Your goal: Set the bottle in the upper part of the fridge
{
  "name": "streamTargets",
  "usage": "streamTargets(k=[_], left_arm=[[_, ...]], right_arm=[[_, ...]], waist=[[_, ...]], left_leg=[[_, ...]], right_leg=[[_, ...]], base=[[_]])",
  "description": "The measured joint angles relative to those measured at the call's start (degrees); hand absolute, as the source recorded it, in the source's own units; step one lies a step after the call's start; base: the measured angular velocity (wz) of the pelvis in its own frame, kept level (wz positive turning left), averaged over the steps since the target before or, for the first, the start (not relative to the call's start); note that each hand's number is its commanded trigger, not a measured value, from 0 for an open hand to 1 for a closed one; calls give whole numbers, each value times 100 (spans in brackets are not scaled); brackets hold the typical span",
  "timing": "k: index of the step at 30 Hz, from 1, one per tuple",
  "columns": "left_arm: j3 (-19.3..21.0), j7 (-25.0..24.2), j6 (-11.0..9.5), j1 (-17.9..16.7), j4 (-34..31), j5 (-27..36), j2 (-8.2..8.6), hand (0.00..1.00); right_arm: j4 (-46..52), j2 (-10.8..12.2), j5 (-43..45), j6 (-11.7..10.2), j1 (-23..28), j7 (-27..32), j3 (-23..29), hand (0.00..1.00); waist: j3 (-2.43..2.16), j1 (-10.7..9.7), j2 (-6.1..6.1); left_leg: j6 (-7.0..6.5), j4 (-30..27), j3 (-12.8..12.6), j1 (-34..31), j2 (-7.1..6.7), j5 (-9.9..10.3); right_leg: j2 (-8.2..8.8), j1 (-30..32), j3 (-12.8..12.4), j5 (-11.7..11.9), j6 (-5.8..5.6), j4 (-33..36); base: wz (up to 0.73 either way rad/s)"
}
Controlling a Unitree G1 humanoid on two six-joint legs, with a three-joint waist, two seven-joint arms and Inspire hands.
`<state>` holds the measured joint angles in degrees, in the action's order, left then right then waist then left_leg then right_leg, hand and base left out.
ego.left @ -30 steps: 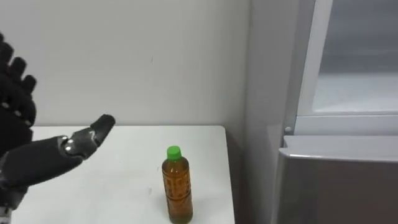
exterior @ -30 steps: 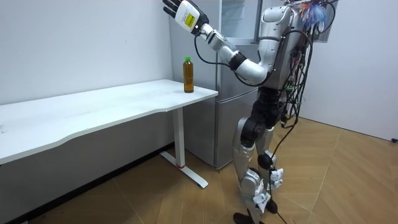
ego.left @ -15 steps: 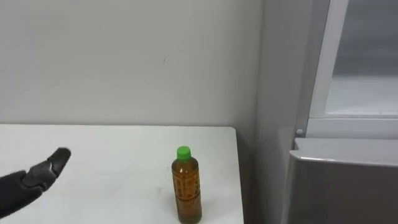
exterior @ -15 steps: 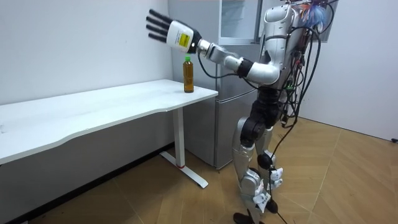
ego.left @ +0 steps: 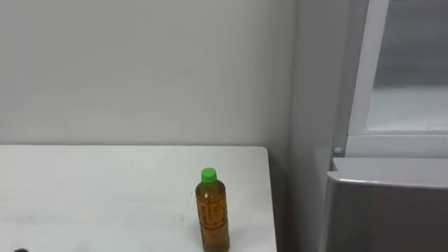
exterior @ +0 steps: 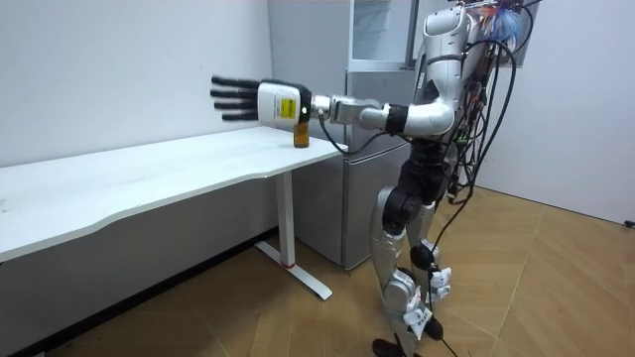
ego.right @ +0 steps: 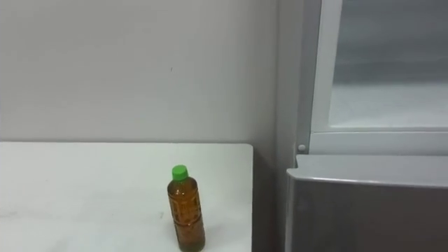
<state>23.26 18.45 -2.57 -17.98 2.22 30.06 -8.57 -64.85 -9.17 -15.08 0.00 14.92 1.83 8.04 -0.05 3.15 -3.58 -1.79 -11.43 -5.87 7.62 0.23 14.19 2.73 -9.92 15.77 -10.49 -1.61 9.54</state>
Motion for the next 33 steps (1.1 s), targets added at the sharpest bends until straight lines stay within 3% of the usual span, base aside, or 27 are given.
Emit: streamTargets(k=[3,6,12,19,26,33], left_arm=[[-131,66,5,-115,588,93,109,0],[-310,54,3,-129,1303,91,113,0],[-782,-113,-4,-131,3026,100,137,0],[-983,-543,12,-107,4816,58,152,0],[-1054,-1012,266,-90,5640,-592,152,0],[-1661,-1293,471,61,5812,-1229,147,0]], right_arm=[[5,2,122,16,37,-32,6,0],[54,1,173,19,60,-104,6,0],[48,1,175,13,35,-121,0,0],[6,-13,238,20,-55,-291,-8,0],[-15,-3,280,92,-59,-450,-19,0],[-14,-4,278,91,-129,-336,-179,0]], waist=[[-4,-34,84],[12,-24,114],[14,-71,127],[13,-127,158],[23,-165,262],[21,-266,242]], left_leg=[[0,-8,25,8,-5,0],[0,-30,23,6,-2,0],[-13,-39,7,0,-6,8],[-20,-24,-21,12,-12,13],[-27,-38,-48,-15,-26,19],[-26,-17,-51,-47,-19,18]], right_leg=[[6,-8,3,-11,-6,14],[7,-19,7,-12,-4,19],[12,-10,5,-12,-4,18],[22,-5,6,-14,-6,15],[34,-4,-18,-65,0,-9],[27,49,-17,-75,5,-2]], base=[[2],[0],[0],[-3],[1],[0]])
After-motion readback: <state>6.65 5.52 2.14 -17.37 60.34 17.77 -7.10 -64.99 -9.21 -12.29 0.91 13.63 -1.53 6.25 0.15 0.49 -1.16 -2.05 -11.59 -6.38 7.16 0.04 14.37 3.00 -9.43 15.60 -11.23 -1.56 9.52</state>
